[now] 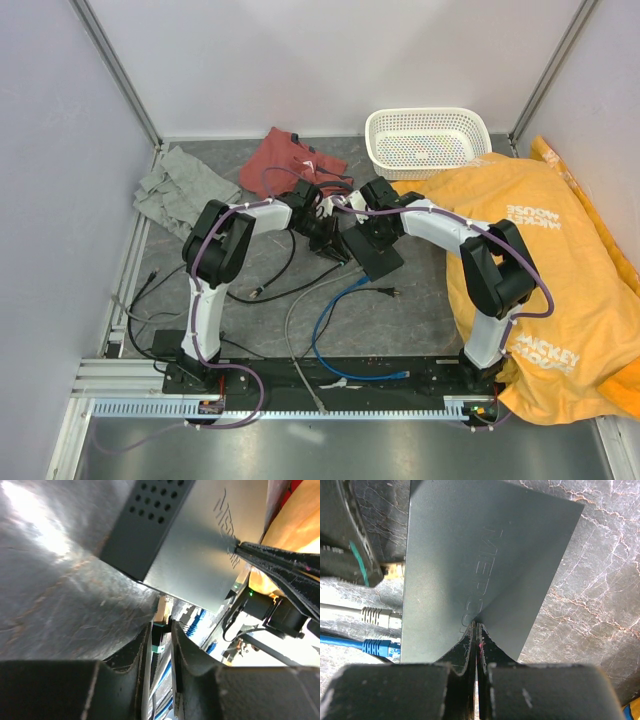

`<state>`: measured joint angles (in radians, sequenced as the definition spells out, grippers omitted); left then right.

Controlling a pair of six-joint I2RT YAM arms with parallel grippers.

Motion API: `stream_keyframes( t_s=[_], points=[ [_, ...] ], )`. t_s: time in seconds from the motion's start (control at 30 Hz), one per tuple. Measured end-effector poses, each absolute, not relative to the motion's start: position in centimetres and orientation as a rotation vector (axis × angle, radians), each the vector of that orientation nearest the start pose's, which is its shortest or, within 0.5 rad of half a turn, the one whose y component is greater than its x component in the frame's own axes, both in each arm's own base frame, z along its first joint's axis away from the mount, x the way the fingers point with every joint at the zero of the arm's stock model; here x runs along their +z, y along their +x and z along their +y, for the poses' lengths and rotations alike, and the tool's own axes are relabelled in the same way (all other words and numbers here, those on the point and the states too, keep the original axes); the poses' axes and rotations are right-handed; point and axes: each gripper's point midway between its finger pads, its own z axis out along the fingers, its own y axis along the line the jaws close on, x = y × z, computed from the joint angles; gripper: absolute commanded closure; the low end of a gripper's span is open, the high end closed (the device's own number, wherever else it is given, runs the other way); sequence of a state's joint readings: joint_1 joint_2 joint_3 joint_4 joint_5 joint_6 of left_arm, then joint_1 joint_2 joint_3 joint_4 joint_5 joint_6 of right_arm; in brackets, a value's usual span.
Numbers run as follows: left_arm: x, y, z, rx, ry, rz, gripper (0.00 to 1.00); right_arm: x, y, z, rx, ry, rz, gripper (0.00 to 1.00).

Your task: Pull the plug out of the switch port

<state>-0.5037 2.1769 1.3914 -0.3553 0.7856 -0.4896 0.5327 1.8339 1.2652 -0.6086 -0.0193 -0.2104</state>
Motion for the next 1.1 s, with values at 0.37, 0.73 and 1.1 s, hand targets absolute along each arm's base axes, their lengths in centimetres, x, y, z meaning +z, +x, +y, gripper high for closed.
stream_keyframes(
  t_s=[0.37, 0.73, 1.1],
  points=[
    [1.7, 31.6, -32.5, -1.294, 0.262, 2.838, 0.98, 4.1, 33.5, 19.2, 0.111, -1.008, 2.565, 1.00],
    [2.4, 32.4, -29.5, -1.109, 0.466, 2.764, 0.98, 4.1, 33.5, 19.3, 0.095, -1.021, 2.582, 1.00],
    [9.7, 37.4, -18.5, -0.890, 0.534, 2.577, 0.99, 4.0, 33.4, 19.5, 0.072, -1.044, 2.598, 1.00]
  ],
)
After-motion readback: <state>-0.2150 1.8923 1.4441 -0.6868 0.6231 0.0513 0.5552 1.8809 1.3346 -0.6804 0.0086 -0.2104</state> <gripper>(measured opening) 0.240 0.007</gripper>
